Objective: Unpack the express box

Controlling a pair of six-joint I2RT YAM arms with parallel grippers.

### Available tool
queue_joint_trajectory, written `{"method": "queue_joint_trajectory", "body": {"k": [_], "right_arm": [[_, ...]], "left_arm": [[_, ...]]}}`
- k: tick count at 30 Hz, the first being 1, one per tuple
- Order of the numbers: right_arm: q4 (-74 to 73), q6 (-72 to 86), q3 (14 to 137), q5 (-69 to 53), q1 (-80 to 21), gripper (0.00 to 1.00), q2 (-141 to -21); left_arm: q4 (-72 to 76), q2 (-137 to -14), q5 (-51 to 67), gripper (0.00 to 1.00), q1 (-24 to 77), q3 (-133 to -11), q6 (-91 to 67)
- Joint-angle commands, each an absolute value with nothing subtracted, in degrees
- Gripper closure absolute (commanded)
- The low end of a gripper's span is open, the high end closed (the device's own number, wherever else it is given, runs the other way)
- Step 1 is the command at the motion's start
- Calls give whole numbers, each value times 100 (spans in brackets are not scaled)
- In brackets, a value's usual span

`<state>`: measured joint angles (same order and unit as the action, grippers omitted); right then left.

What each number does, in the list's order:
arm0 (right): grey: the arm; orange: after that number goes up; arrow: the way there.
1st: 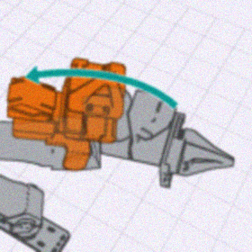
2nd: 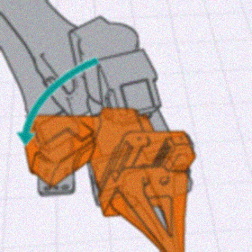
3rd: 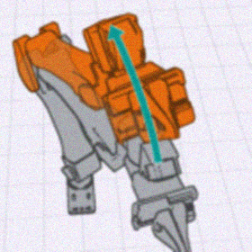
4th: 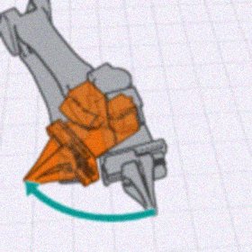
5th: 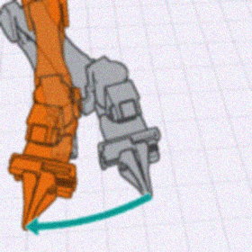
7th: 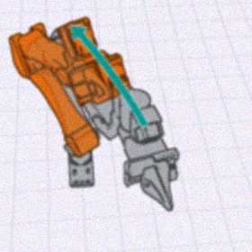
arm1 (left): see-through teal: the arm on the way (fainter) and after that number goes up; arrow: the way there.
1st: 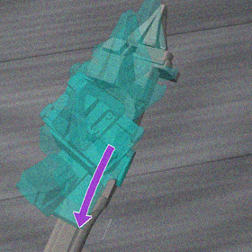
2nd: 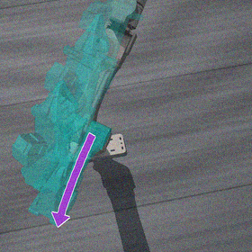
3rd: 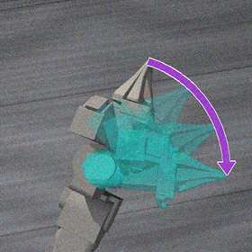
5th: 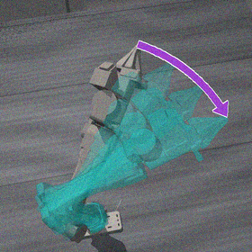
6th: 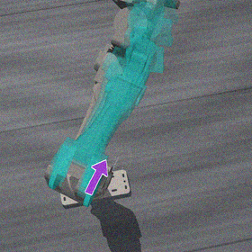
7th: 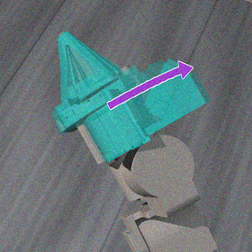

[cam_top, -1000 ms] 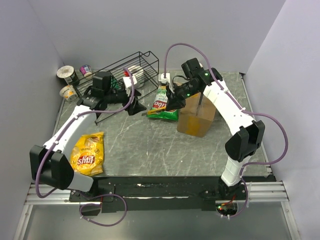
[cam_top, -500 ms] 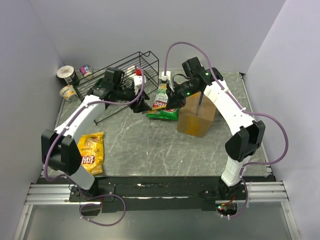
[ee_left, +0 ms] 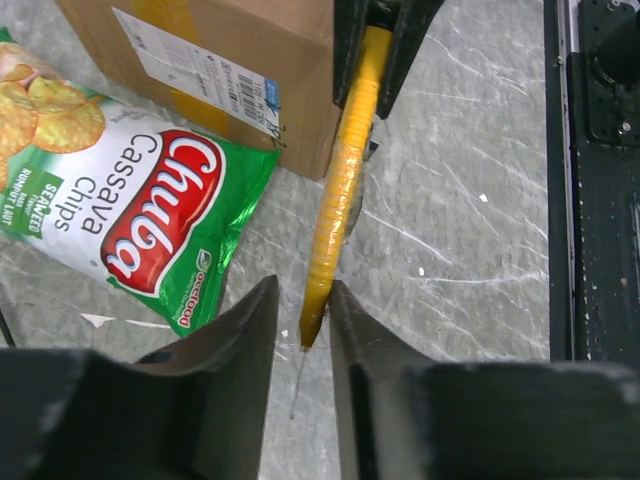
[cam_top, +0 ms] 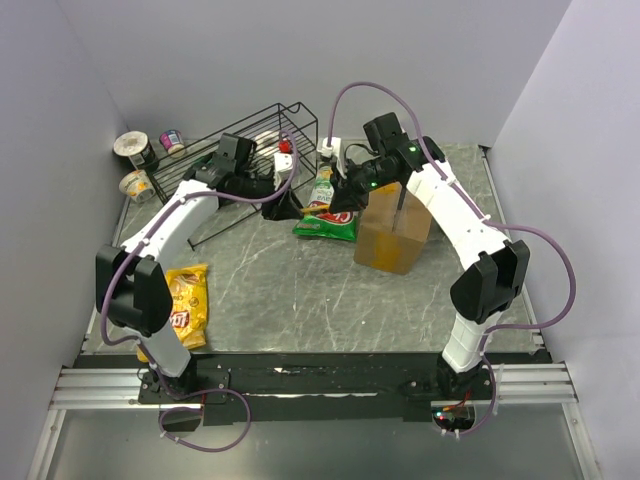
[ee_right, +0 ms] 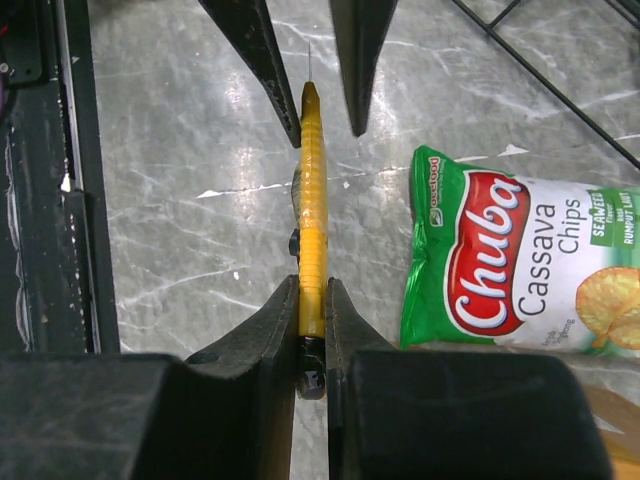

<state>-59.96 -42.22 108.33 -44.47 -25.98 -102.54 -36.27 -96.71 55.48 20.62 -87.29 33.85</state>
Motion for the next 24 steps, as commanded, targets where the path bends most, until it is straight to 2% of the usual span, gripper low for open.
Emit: {"method": "queue_joint_trajectory", "body": {"k": [1, 4, 8, 10, 11, 12, 15, 20, 24], "right_arm": [[-5792, -4131, 10881, -4535, -2619, 100, -9975], [-5740, -4061, 10898, -4544, -2610, 100, -9967], [-5792, -4008, 10995, -4561, -2619, 100, -10028], [-5757, -3920, 11004, -4561, -2628, 100, -10055], [-5739, -3903, 11013, -4553, -2619, 100, -10055], [-5722, -3868, 11004, -4561, -2619, 100, -10055], [-5599, -3666, 10986, -4527, -2619, 100, -10072], [-5397, -3016, 11574, -4500, -2418, 77, -10204], [-5134, -2008, 12058, -4964, -2022, 46, -10266]], "left_arm": [[-3832, -9800, 5836, 70, 2092, -9070, 3709], [-3955, -9870, 5880, 76, 2100, -9140, 3814], [-3832, -9861, 5924, 75, 2101, -9071, 3771], [-3823, -9852, 5968, 82, 2101, -9070, 3788], [-3893, -9870, 5985, 92, 2109, -9114, 3866], [-3963, -9931, 5994, 97, 2109, -9166, 3911], [-4209, -10063, 5950, 99, 2127, -9439, 4016], [-3887, -10072, 6239, 99, 1943, -9852, 3589], [-3297, -10028, 6731, 99, 1784, -9800, 2788]]}}
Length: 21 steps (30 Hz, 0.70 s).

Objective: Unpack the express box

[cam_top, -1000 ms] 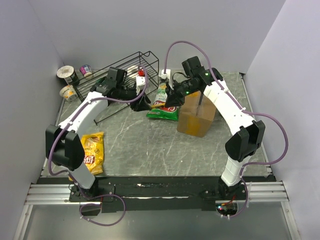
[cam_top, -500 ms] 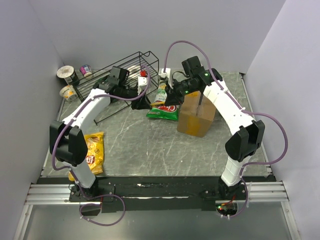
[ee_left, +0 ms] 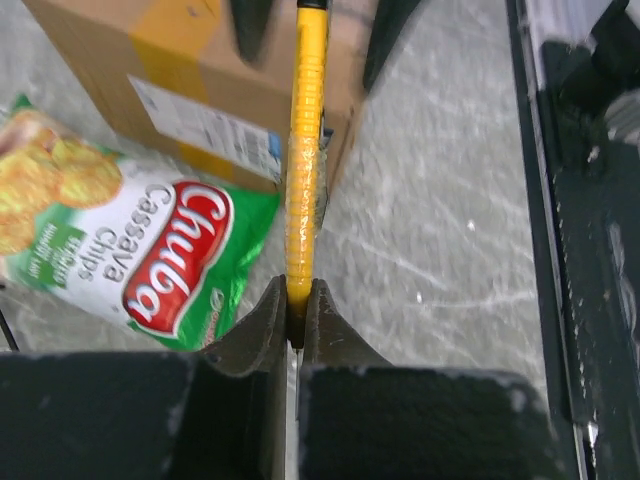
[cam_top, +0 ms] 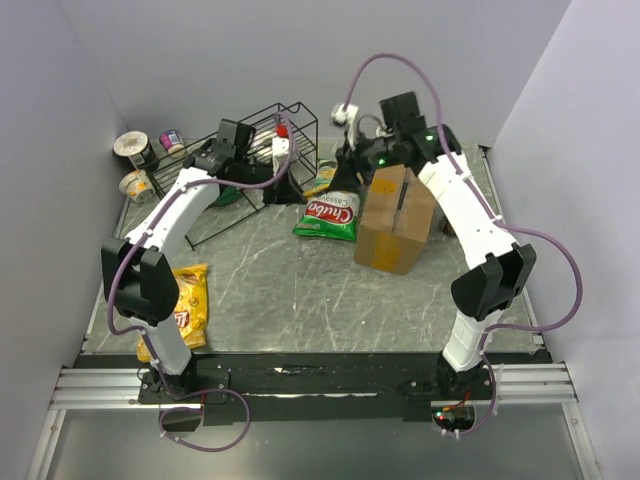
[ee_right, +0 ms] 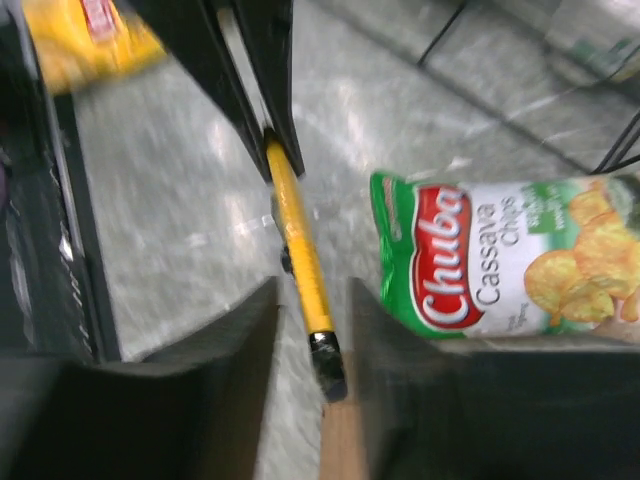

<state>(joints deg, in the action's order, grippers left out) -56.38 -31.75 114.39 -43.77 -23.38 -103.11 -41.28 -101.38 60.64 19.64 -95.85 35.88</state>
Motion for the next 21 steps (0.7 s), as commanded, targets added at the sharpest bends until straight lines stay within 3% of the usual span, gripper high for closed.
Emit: {"method": "queue_joint_trajectory", "body": {"k": [1, 2, 3, 4, 10, 21], "right_arm": [[-5046, -1821, 12041, -5088, -1874, 31, -10222], [-4967, -1671, 11989, -5211, -1785, 25, -10117], [-4827, -1461, 11927, -5482, -1715, 7, -10055], [-4782, -1381, 11788, -5606, -1644, 5, -10002], [-5344, -2399, 11454, -6161, -1485, 7, -9774], [-4686, -1952, 11627, -6416, -1784, 9, -10134]], "left_arm": [[-3157, -10011, 6819, 99, 1758, -9730, 2630], [-3042, -9985, 6960, 99, 1740, -9686, 2341], [-2806, -9932, 7022, 99, 1732, -9607, 2207], [-2656, -9906, 7109, 99, 1723, -9554, 1884], [-1216, -9835, 7787, 99, 1661, -9246, 284], [-518, -10072, 8077, 99, 1793, -9334, -686]]}}
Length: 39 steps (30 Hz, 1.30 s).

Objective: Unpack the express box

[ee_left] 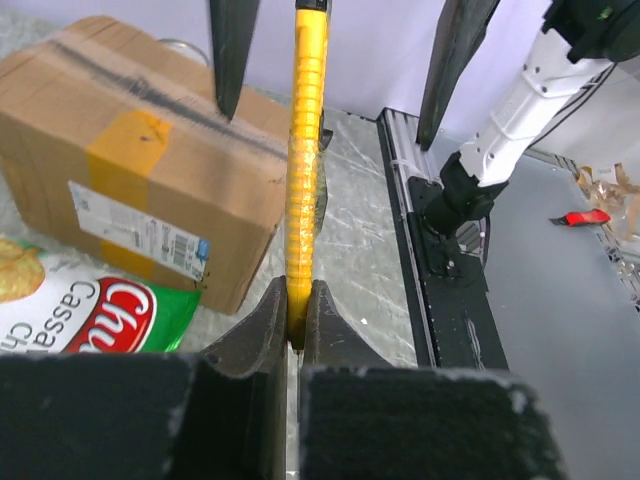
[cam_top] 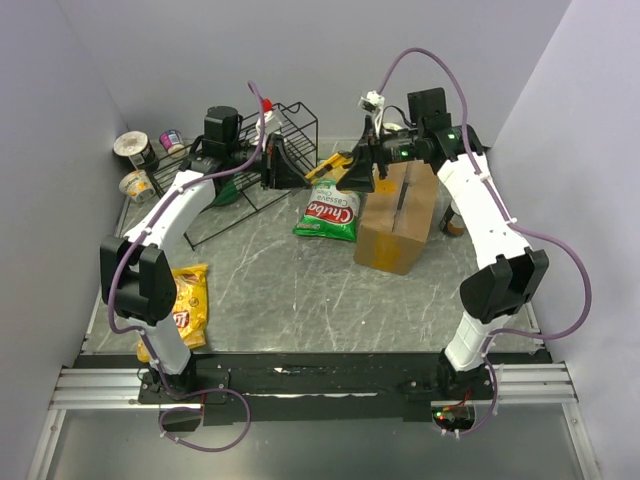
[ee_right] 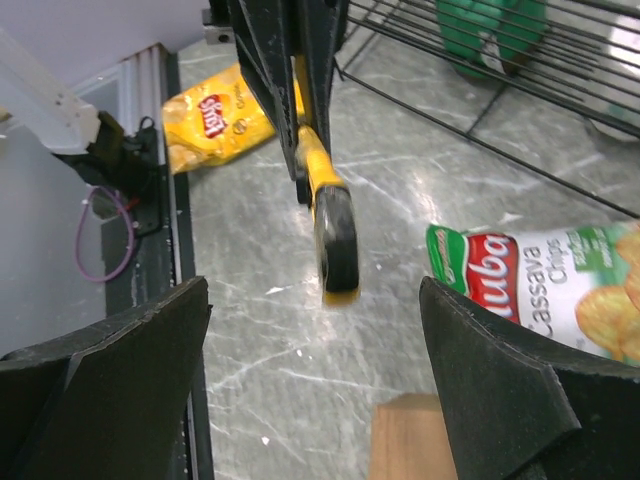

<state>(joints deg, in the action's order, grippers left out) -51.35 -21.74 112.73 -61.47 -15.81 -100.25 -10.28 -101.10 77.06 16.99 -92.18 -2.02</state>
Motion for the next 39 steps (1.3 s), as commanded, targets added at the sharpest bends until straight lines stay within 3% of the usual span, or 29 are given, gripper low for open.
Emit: {"method": "queue_joint_trajectory", "body": {"k": [1, 5, 12, 27, 32, 39], "right_arm": [[-4650, -1925, 11732, -6399, -1845, 9, -10169], [-4492, -1741, 11865, -6451, -1907, 11, -10327], [-4553, -1793, 11848, -6513, -1978, 25, -10380], [-4403, -1608, 11821, -6662, -2083, 45, -10468], [-4491, -1723, 11786, -6557, -2136, 47, -10459], [-4518, -1740, 11900, -6504, -2188, 64, -10503]], "left_arm": [[-484, -10081, 8068, 99, 1802, -9343, -746], [-238, -10125, 8095, 99, 1828, -9360, -958], [-105, -10178, 8077, 99, 1846, -9360, -1081], [343, -10318, 8112, 99, 1907, -9404, -1468], [378, -10336, 8112, 99, 1907, -9439, -1512], [387, -10362, 8104, 99, 1916, -9501, -1529]]}}
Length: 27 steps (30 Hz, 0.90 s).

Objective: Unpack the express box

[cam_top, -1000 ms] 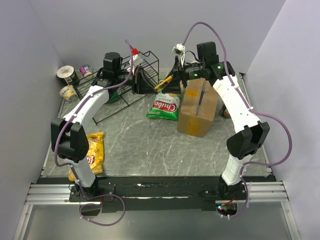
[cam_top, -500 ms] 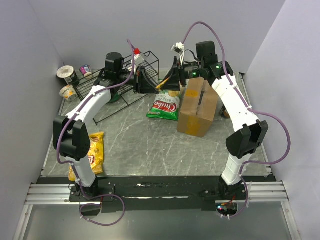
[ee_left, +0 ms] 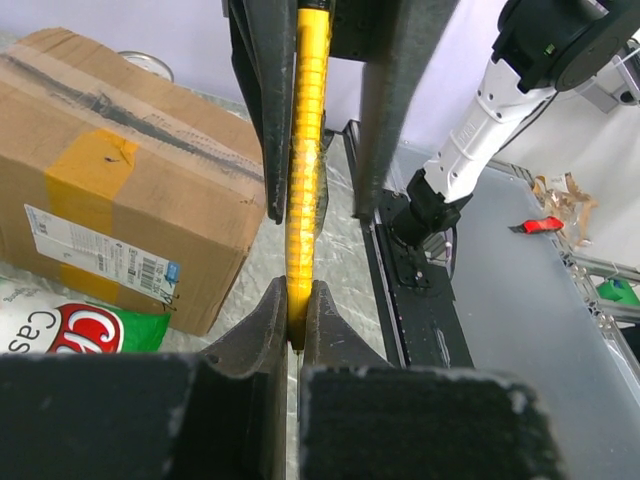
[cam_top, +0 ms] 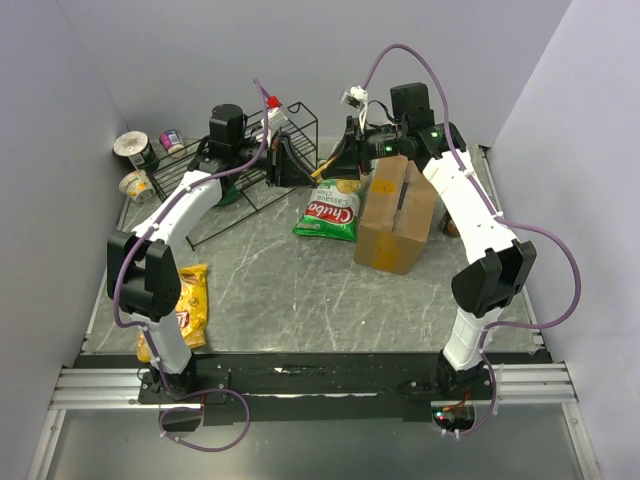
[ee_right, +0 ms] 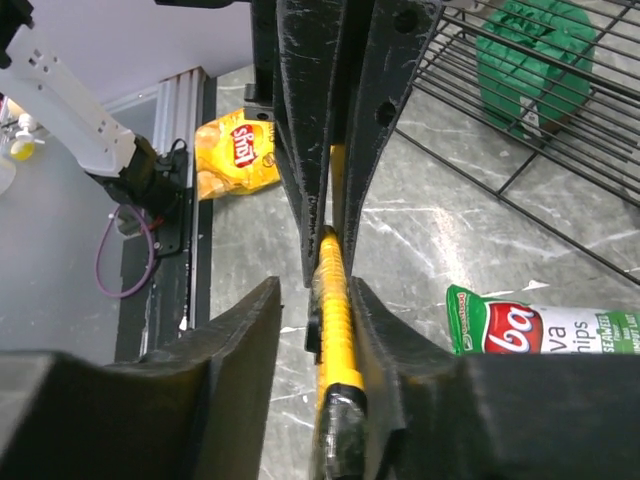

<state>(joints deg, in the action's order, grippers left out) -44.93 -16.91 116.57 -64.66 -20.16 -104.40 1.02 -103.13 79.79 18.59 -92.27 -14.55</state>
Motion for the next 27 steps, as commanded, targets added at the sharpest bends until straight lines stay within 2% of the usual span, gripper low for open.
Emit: {"method": "queue_joint_trajectory", "body": {"k": [1, 3, 4, 5, 7, 8, 9, 10, 11, 12, 13, 15, 17, 20, 24, 27], "right_arm": [[-4509, -1723, 11900, -6513, -2171, 68, -10512], [-4561, -1758, 11909, -6530, -2197, 90, -10521], [-4596, -1801, 11909, -6495, -2206, 96, -10521], [-4623, -1845, 11900, -6469, -2206, 100, -10503], [-4606, -1802, 11839, -6250, -2215, 100, -10416], [-4571, -1680, 11821, -6110, -2197, 100, -10380], [-4483, -1627, 11795, -5795, -2189, 100, -10336], [-4448, -1365, 11812, -5522, -2162, 100, -10232], [-4386, -1145, 11821, -5050, -2153, 100, -10161], [-4325, -873, 11830, -3931, -2145, 100, -10073], [-4342, -609, 11856, -3363, -2118, 100, -9916], [-4324, -597, 11796, -2631, -2004, 100, -9722], [-4036, -493, 11603, -1235, -1803, 100, -9405], [-3176, -343, 10935, 163, -1268, 100, -9036], [-1462, -693, 9601, 676, -661, 100, -8640], [-941, -1168, 9535, 1273, -537, 100, -8840]], "left_arm": [[395, -10362, 8095, 99, 1916, -9492, -1547], [404, -10354, 8095, 99, 1916, -9483, -1564], [404, -10345, 8069, 99, 1916, -9475, -1538], [326, -10336, 8060, 99, 1916, -9483, -1503], [150, -10327, 7920, 99, 1916, -9510, -1302], [-146, -10318, 7780, 95, 1916, -9518, -1214], [-323, -10301, 7596, 83, 1916, -9536, -952], [-525, -10275, 7289, 55, 1916, -9554, -801], [-736, -10214, 6816, 48, 1907, -9580, -634], [-1104, -10161, 6551, 43, 1907, -9580, -215], [-1290, -10108, 6322, 37, 1890, -9563, -63], [-1406, -9915, 5609, 34, 1890, -9274, 402], [-1267, -9696, 5023, 32, 1898, -8749, 483], [-1037, -9598, 4572, 35, 2065, -8351, 518], [-1151, -9826, 3930, 42, 2443, -8393, 878], [-1081, -10080, 3736, 46, 2689, -8551, 809]]}}
